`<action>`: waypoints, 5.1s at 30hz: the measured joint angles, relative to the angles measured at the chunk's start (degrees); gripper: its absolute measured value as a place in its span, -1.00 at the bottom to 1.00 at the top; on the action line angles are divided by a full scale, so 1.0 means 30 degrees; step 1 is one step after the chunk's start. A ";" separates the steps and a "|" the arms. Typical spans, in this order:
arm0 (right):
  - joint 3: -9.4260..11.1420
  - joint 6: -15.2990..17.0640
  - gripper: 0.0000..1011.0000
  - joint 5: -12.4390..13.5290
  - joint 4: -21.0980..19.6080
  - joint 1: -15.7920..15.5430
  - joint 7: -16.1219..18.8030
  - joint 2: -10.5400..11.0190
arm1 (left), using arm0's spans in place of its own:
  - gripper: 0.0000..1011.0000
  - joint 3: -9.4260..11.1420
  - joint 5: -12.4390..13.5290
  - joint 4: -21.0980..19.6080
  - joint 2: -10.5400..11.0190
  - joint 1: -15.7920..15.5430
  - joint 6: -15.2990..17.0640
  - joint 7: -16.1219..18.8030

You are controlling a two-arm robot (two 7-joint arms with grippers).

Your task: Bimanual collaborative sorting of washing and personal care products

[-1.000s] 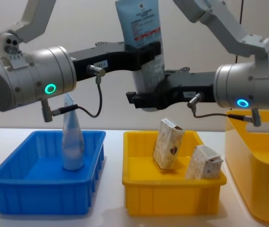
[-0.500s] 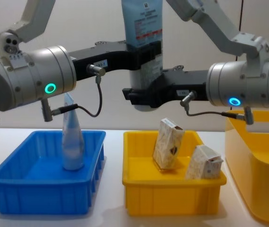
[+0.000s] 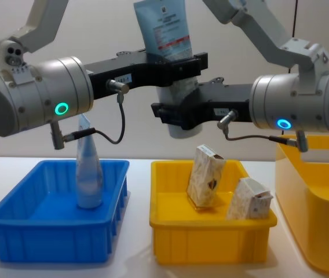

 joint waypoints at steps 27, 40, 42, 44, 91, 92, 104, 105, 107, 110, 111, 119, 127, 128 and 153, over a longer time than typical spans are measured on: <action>0.2110 -0.0152 -0.52 -0.0799 -0.1314 -0.1960 -0.3781 -0.0384 | 0.98 -0.0002 -0.0003 -0.0002 -0.0004 0.0001 -0.0001 0.0002; 0.3650 -0.0521 -0.56 -0.1328 -0.2181 -0.3268 -0.6517 -0.0613 | 0.98 -0.0002 -0.0003 -0.0003 -0.0004 0.0000 -0.0001 0.0003; 0.3855 -0.0413 -0.56 -0.1328 -0.2330 -0.3459 -0.6791 -0.0656 | 0.98 -0.0001 -0.0003 -0.0002 -0.0004 -0.0001 -0.0002 0.0003; 0.4213 -0.0181 -0.56 -0.1303 -0.2558 -0.3737 -0.7155 -0.0724 | 0.98 -0.0001 -0.0002 -0.0003 -0.0002 0.0000 -0.0001 0.0002; 0.8551 0.4366 0.48 0.0502 -0.1828 -0.5024 -0.9447 -0.2058 | 0.98 -0.0001 -0.0002 -0.0003 -0.0003 0.0000 -0.0002 0.0002; 0.8535 0.4371 0.52 0.0480 -0.1828 -0.5011 -0.9425 -0.2061 | 0.98 -0.0001 -0.0002 -0.0002 -0.0004 -0.0001 -0.0002 0.0002; 0.8337 0.4490 0.99 0.0120 -0.2064 -0.4946 -0.9190 -0.2115 | 0.98 -0.0001 -0.0002 -0.0003 -0.0003 -0.0001 -0.0002 0.0001; 0.8331 0.4492 0.99 0.0073 -0.2106 -0.4946 -0.9184 -0.2125 | 0.98 -0.0001 -0.0002 -0.0002 -0.0003 0.0000 -0.0002 0.0001; 0.8328 0.4493 0.99 0.0029 -0.2155 -0.4947 -0.9180 -0.2137 | 0.98 -0.0001 -0.0002 -0.0002 -0.0004 0.0000 -0.0002 0.0001; 0.8327 0.4493 0.99 -0.0050 -0.2277 -0.4962 -0.9173 -0.2159 | 0.98 -0.0001 -0.0002 -0.0002 -0.0004 -0.0001 -0.0002 0.0002; 0.8327 0.4492 0.99 -0.0069 -0.2310 -0.4970 -0.9171 -0.2164 | 0.98 -0.0001 -0.0003 -0.0002 -0.0002 -0.0001 -0.0002 0.0001; 0.8293 0.4368 0.99 -0.0303 -0.2792 -0.5137 -0.9053 -0.2185 | 0.98 -0.0001 -0.0003 -0.0002 -0.0002 0.0000 -0.0002 0.0001; 0.8023 0.4178 0.99 -0.0359 -0.3656 -0.5474 -0.8389 -0.2094 | 0.98 -0.0001 -0.0002 -0.0001 -0.0003 0.0000 -0.0002 0.0002; 0.8023 0.4178 0.99 -0.0359 -0.3656 -0.5474 -0.8389 -0.2094 | 0.98 0.0000 -0.0002 -0.0002 -0.0003 -0.0001 -0.0002 0.0001; 0.6527 0.5677 0.99 -0.0080 -0.4852 -0.6194 -0.6846 -0.3282 | 0.98 0.0000 -0.0001 -0.0002 -0.0004 0.0000 -0.0002 0.0001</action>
